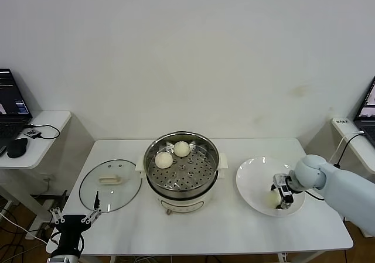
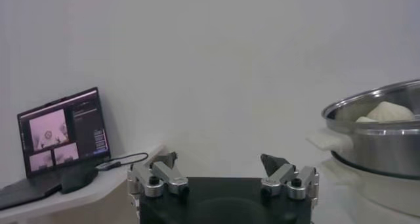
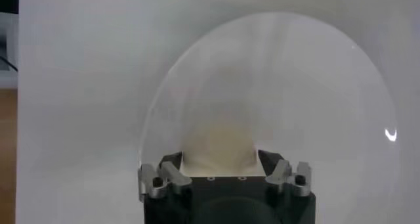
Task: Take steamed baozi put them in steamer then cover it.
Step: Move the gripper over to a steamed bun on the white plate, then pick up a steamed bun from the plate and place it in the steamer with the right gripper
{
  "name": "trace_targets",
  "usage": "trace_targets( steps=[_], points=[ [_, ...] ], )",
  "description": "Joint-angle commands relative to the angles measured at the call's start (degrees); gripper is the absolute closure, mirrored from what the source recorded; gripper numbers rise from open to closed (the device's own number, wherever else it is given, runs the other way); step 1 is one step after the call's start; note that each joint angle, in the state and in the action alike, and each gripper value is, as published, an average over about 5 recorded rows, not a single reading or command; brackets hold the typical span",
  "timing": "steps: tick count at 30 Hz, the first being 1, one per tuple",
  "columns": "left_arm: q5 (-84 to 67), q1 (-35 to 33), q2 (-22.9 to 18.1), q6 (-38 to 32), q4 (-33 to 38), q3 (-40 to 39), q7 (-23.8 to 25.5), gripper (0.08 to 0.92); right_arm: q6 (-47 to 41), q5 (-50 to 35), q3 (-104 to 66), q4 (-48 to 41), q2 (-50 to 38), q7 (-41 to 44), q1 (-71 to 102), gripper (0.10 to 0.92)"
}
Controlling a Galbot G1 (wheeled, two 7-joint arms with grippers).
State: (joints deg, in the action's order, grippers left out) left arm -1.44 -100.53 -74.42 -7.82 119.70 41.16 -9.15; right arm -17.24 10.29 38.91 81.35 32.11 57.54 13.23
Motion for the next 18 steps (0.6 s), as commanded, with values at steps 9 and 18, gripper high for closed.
trace_targets(
  steps=[9,18],
  points=[
    [0.0,-0.2,0.0,0.0,0.1,-0.3,-0.1,0.177,0.0,-0.9,-0.8,0.6,-0.9,0.3,-1.0,0.488],
    [0.0,0.0,0.2,0.0,0.9,-0.7,0.0,0.177,-0.8,-8.1,8.1,4.4,-3.2,1.1,-19.6,0.5]
  ],
)
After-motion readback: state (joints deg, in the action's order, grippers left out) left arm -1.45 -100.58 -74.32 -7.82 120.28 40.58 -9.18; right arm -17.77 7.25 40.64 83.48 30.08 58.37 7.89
